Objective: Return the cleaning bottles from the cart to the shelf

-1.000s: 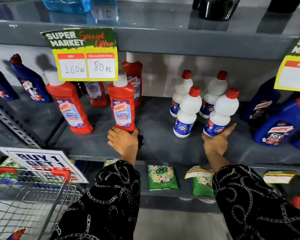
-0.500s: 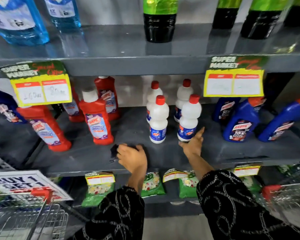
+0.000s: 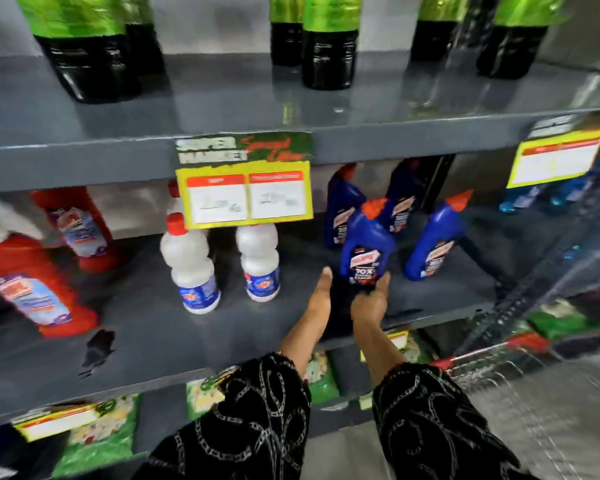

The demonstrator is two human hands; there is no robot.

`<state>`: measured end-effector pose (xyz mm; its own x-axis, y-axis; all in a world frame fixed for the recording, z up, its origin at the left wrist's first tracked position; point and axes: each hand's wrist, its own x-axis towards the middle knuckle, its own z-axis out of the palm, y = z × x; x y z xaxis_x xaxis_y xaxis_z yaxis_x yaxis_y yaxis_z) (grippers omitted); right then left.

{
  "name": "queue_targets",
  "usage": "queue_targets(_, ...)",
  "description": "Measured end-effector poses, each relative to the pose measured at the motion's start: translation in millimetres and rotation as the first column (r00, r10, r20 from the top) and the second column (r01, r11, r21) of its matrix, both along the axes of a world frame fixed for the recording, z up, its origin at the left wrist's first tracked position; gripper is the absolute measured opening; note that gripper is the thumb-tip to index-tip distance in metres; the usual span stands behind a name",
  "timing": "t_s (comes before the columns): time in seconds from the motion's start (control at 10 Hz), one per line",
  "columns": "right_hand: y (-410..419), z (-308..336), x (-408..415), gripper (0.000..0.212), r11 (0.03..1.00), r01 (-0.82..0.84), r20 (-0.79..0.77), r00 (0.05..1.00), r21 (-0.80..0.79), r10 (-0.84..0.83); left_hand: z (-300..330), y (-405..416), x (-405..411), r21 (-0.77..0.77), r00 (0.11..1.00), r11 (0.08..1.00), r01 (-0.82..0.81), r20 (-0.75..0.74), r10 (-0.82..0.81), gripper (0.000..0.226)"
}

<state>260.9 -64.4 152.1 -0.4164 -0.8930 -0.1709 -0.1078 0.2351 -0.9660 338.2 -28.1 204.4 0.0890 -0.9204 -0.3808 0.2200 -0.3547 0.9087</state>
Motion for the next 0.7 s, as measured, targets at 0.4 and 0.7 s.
queue_targets(0.4,-7.3,1.2,5.1,0.053,1.0,-0.018,0.115,0.993,0.009,0.017,-16.6,-10.9,-17.2,0.058,0.989,0.998,0.035,-0.147,-0.026,0.063)
queue_targets(0.7,7.3,0.8,-0.3,0.059,0.995,-0.095,0.033,0.995,0.002,0.095,-23.2,-18.8,-6.7,0.075,0.999,0.997,0.015,-0.049,-0.011,0.06)
